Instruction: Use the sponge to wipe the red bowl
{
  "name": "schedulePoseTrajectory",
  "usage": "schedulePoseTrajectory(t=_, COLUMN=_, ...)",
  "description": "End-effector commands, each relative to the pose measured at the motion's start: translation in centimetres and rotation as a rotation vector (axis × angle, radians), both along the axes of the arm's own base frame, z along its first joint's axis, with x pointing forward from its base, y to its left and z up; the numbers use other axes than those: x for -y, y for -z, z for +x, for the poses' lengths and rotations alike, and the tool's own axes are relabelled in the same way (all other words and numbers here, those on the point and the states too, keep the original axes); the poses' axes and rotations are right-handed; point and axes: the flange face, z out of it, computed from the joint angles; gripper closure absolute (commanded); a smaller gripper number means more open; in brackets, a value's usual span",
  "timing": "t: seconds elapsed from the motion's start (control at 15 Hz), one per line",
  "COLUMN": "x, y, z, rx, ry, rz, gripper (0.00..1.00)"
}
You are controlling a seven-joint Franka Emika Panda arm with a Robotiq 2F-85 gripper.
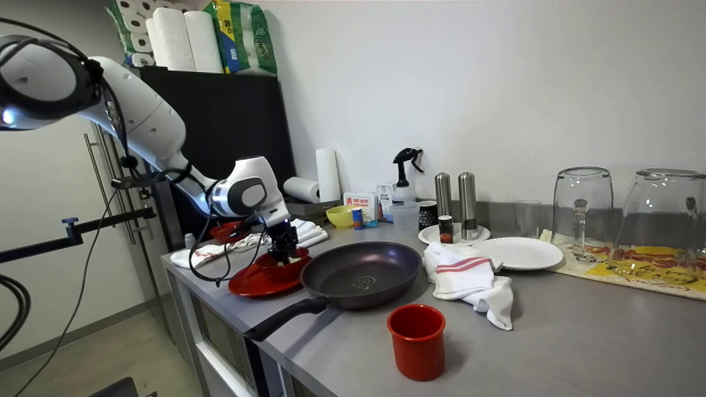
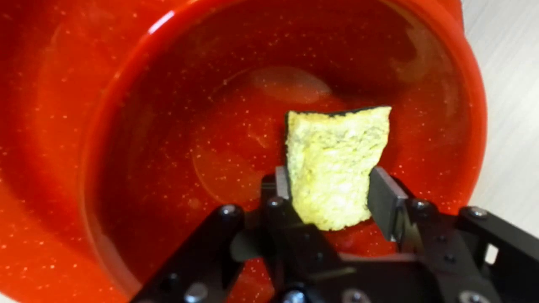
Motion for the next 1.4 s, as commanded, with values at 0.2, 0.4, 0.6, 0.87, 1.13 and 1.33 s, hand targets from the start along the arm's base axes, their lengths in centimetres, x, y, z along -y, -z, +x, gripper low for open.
schedulePoseTrajectory(t=0.2, x=0.3, y=-1.0, z=-0.1, rx=0.235, ry=0.004, rz=-0.092, gripper=0.77)
schedulePoseTrajectory(t=0.4, x=0.0, y=-1.3, z=-0.1, rx=0.278, ry=0.019, rz=-0.123, gripper=0.77)
schedulePoseTrajectory(t=0.6, x=-0.5, y=-1.5, z=-0.6, rx=0.281, ry=0.029, rz=-0.134, gripper=0.77)
schedulePoseTrajectory(t=0.87, x=-1.5, y=-0.7, z=-1.8, rx=0.202, ry=0.009, rz=-0.123, gripper=0.77)
schedulePoseTrajectory(t=1.13, x=-2.4, y=0.1, z=-3.2, rx=0.097, ry=-0.012, rz=-0.1, gripper=0.77)
schedulePoseTrajectory(t=1.33, x=-2.8, y=-0.1, z=-3.5, rx=0.036, ry=-0.021, rz=-0.081, gripper=0.77)
